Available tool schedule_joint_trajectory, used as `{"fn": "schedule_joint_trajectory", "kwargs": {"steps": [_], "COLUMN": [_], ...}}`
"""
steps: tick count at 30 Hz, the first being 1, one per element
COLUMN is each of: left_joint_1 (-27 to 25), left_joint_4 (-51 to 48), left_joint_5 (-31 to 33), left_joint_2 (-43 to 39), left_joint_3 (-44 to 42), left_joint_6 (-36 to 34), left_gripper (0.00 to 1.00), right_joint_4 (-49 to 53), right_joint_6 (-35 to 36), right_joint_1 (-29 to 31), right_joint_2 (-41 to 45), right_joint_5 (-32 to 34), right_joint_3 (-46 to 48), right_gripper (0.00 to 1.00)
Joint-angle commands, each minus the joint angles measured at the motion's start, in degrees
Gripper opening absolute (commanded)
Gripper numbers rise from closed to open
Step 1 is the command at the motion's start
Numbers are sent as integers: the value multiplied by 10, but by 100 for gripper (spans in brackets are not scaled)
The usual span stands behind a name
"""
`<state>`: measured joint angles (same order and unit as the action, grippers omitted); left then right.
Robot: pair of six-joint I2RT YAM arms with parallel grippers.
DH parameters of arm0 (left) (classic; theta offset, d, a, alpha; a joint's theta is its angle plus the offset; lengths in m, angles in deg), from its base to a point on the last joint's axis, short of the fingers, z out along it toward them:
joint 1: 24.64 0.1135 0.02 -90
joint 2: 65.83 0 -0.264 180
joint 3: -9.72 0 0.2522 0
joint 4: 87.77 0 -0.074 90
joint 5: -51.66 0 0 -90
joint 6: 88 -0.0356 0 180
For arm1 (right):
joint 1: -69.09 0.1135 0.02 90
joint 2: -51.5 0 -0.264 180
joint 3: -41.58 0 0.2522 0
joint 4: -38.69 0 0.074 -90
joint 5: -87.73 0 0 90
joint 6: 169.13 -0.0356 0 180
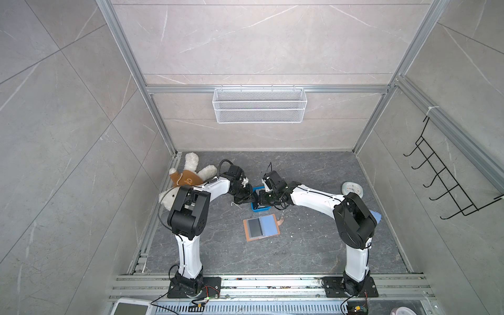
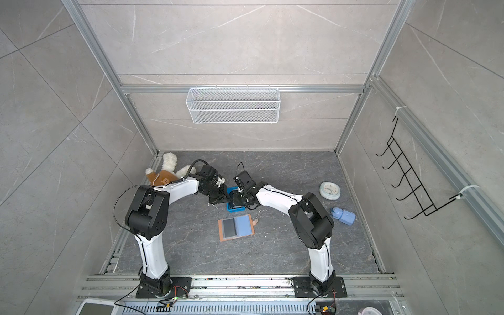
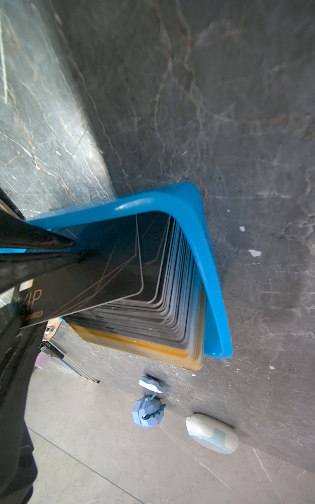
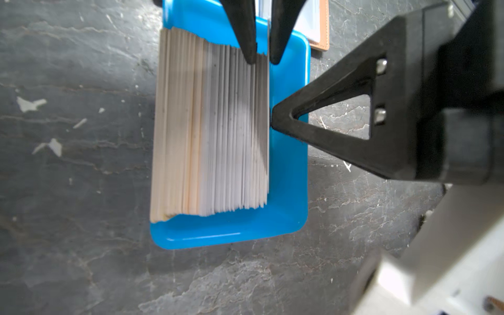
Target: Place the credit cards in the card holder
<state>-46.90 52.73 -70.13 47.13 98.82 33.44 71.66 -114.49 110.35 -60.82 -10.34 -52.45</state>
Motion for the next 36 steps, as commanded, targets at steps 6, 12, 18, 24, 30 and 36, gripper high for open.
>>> {"fn": "schedule_joint_trajectory", "kwargs": {"steps": [6, 12, 18, 24, 30, 36], "left_joint_1": [-3, -3, -3, -6, -7, -16], "left_joint_4": [-12, -16, -16, -7, 17, 78], "left_joint_5": [5, 21, 27, 15, 9, -3], "left_joint_2": [-19, -48, -78, -142, -222, -318], "left_joint_3": [16, 14, 7, -20, -79, -184], "left_joint_6": [-17, -27, -35, -34, -7, 36], "left_gripper": [10, 9, 9, 10, 12, 13], "right_joint_4": [-4, -15, -49, -96, -129, -157], "right_joint_6": [-10, -17, -29, -37, -42, -56], "right_joint_1": [4, 3, 3, 0, -4, -8], "right_joint_2": [16, 44, 83, 139, 197, 264], "right_joint_5": [12, 18, 19, 13, 8, -4], "right_joint_3": [-2, 24, 72, 139, 199, 265], "right_gripper": [0, 0, 0, 0, 0, 0]}}
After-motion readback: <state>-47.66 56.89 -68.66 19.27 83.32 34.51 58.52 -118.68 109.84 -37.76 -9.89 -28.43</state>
